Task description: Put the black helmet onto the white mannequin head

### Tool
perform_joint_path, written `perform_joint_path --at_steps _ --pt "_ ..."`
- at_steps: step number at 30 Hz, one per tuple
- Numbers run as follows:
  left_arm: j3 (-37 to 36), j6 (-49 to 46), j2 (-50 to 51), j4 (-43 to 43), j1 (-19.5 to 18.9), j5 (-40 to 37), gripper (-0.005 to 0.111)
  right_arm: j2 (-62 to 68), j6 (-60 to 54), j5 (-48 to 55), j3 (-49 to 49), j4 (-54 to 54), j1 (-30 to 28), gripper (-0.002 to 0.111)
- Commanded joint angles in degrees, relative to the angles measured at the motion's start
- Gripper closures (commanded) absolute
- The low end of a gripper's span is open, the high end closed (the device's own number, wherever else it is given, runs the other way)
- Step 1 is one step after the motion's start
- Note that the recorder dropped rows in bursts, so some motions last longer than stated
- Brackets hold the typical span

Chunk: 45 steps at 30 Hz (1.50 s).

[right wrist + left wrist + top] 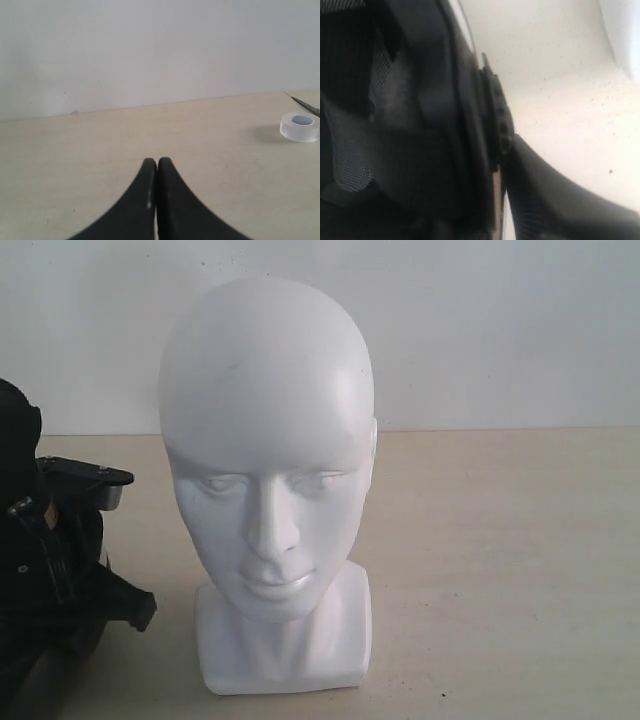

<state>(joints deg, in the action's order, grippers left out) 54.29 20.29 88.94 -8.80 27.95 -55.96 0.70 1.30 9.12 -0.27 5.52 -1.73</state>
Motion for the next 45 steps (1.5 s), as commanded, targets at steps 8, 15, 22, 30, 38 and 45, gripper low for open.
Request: perform_joint_path --at_steps 8,15,22,30,38,45 --pt "2.94 -0.20 -14.21 -6.26 -0.06 5.71 0.102 -0.17 -0.16 -0.33 0.27 0.00 0.04 0.108" --pt "9.87 -0.20 -21.45 -6.69 -0.06 7.11 0.102 -0.17 -0.16 -0.33 0.27 0.00 0.04 0.108" --pt "18.06 -1.20 -25.31 -5.43 -0.06 10.04 0.102 -0.17 -0.16 -0.33 0.27 0.00 0.04 0.108" --pt "23.74 -5.04 -28.22 -0.44 -0.06 18.80 0.102 -0.17 -0.16 -0.33 0.27 0.00 0.04 0.108" --pt "24.59 -12.49 -31.85 2.63 -0.06 34.19 0.102 -0.17 -0.16 -0.33 0.27 0.00 0.04 0.108" --pt "23.89 -17.70 -32.54 2.63 -0.06 49.25 0.102 -0.17 -0.16 -0.33 0.27 0.00 0.04 0.108"
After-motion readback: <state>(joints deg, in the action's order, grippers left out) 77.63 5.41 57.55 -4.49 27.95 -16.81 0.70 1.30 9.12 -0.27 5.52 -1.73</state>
